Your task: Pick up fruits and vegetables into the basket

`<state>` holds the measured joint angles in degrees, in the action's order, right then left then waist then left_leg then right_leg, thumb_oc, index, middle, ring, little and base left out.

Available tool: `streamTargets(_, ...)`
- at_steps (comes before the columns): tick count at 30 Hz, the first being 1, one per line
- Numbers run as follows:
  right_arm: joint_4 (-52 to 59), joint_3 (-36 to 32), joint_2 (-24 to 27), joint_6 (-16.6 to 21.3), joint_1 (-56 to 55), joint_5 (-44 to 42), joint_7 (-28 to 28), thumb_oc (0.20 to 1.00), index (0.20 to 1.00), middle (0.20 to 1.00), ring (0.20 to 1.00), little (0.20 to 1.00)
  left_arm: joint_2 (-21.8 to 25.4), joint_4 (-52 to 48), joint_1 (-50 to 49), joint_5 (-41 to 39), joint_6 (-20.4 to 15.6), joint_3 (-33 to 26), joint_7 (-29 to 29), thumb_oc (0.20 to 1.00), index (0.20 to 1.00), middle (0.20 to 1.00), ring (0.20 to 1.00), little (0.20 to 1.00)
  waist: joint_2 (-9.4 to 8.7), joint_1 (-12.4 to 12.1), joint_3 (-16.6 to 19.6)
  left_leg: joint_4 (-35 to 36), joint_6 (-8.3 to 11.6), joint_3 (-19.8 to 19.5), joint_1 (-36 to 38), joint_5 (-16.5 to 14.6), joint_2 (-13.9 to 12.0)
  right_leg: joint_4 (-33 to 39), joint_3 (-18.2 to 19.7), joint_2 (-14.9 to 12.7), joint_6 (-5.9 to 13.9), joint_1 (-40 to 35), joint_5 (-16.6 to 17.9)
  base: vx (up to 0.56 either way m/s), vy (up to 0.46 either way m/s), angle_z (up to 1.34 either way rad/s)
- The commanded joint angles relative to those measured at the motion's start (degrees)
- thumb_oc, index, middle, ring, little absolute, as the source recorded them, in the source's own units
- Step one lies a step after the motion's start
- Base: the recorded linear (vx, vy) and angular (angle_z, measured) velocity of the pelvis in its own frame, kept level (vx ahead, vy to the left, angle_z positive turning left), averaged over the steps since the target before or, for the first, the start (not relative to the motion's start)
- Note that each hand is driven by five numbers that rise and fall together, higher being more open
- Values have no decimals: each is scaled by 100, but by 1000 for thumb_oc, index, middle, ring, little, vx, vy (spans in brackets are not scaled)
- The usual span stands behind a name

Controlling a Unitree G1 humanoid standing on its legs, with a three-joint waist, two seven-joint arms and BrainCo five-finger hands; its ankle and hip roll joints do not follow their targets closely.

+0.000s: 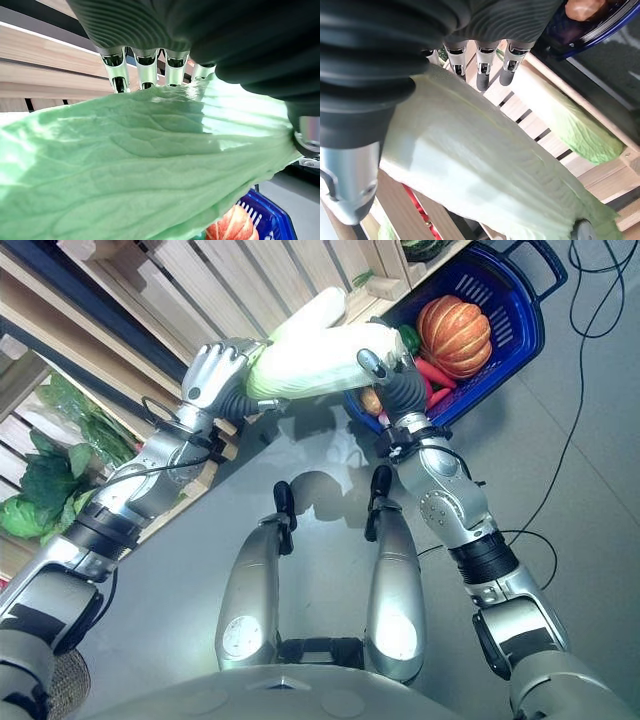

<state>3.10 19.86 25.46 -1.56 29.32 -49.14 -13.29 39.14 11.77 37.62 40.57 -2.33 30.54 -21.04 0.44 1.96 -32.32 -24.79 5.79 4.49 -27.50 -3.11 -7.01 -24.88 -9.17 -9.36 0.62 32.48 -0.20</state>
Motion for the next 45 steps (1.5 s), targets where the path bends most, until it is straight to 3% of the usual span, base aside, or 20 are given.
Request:
streamTargets(1, 416, 284, -244, 52, 375, 381, 82, 1000, 1000, 1000, 1000, 1000, -81, -1191, 321, 388, -197, 347, 116, 200, 200, 200, 200, 200, -88, 41, 253, 248, -321, 451, -28, -21, 188, 0, -6, -72, 511, -285, -404, 0, 0, 0)
streamTargets(2, 423, 306, -221, 42, 389, 492, 106, 385, 385, 385, 385, 385, -71, -1213, 319, 386, -203, 362, 145, 200, 200, 200, 200, 200, -87, 37, 253, 249, -319, 447, -29, -21, 189, -3, -7, -73, 513, -285, -406, 0, 0, 0)
streamTargets(3, 421, 323, -208, 26, 404, 599, 158, 200, 200, 200, 200, 200, -73, -1217, 318, 420, -225, 371, 167, 200, 200, 200, 200, 200, -84, 32, 253, 259, -321, 446, -26, -18, 191, 1, -15, -75, 512, -290, -406, 0, 0, 0)
streamTargets(12, 454, 476, -181, 47, 592, 346, 660, 200, 200, 200, 200, 200, -71, -1113, 325, 567, -268, 531, 454, 200, 200, 200, 200, 200, -54, -9, 253, 270, -319, 417, -51, -21, 208, -11, -43, -88, 516, -258, -419, 0, 0, 0)
streamTargets(21, 410, 526, -263, 118, 586, -180, 904, 200, 200, 200, 200, 200, -179, -727, 139, 676, -511, 789, 105, 200, 200, 200, 200, 200, -80, -45, 253, 273, -325, 415, -45, -24, 192, -11, -64, -79, 515, -256, -406, 2, -20, 0)
streamTargets(22, 382, 537, -289, 161, 578, -230, 936, 200, 200, 200, 200, 200, -230, -654, 115, 711, -497, 841, 98, 291, 291, 291, 291, 291, -90, -48, 253, 280, -326, 421, -39, -23, 184, -5, -67, -77, 515, -261, -404, 0, 0, 0)
streamTargets(23, 366, 540, -294, 178, 576, -244, 951, 200, 200, 200, 200, 200, -245, -613, 112, 723, -486, 868, 82, 291, 291, 291, 291, 291, -94, -47, 253, 284, -326, 423, -34, -23, 180, -5, -68, -75, 516, -264, -404, 0, 0, 0)
streamTargets(24, 328, 545, -312, 219, 577, -285, 978, 200, 200, 200, 200, 200, -297, -497, 104, 760, -419, 943, 61, 884, 884, 884, 884, 884, -105, -43, 253, 293, -325, 429, -25, -21, 170, -5, -69, -68, 516, -267, -402, 0, 0, 0)
streamTargets(25, 301, 547, -332, 242, 591, -329, 997, 200, 200, 200, 200, 200, -355, -373, 100, 739, -379, 1024, 64, 1000, 1000, 1000, 1000, 1000, -115, -34, 253, 293, -322, 436, -23, -20, 160, -8, -65, -63, 516, -263, -399, 0, 0, 0)
streamTargets(29, 252, 546, -319, 373, 621, -437, 1078, 200, 200, 200, 200, 200, -513, -91, 38, 243, -307, 1185, 222, 1000, 1000, 1000, 1000, 1000, -126, -2, 253, 307, -309, 447, -14, -23, 133, -34, -59, -32, 517, -241, -417, 0, 0, 0)
streamTargets(33, 320, 386, -261, 387, 635, -329, 963, 200, 200, 200, 200, 200, -597, -179, -100, -286, 15, 1118, 641, 1000, 1000, 1000, 1000, 1000, -76, 21, 253, 308, -309, 472, -20, -23, 117, -68, -85, -33, 510, -215, -447, 0, 0, 0)
streamTargets(39, 625, -337, 13, 308, 525, -182, 931, 200, 200, 200, 200, 200, -463, -409, -582, -1093, 329, 644, 1182, 1000, 1000, 1000, 1000, 1000, 27, 37, 253, 323, -296, 450, -35, -14, 130, -105, -129, -17, 490, -197, -500, 0, 0, 0)
streamTargets(45, 834, -1110, 243, 514, 310, -83, 1020, 200, 200, 200, 200, 200, -251, -409, -1215, -1452, 441, 194, 1214, 1000, 1000, 1000, 1000, 1000, 106, 47, 253, 326, -289, 450, -38, -17, 133, -147, -160, -7, 455, -188, -544, 0, 0, 0)
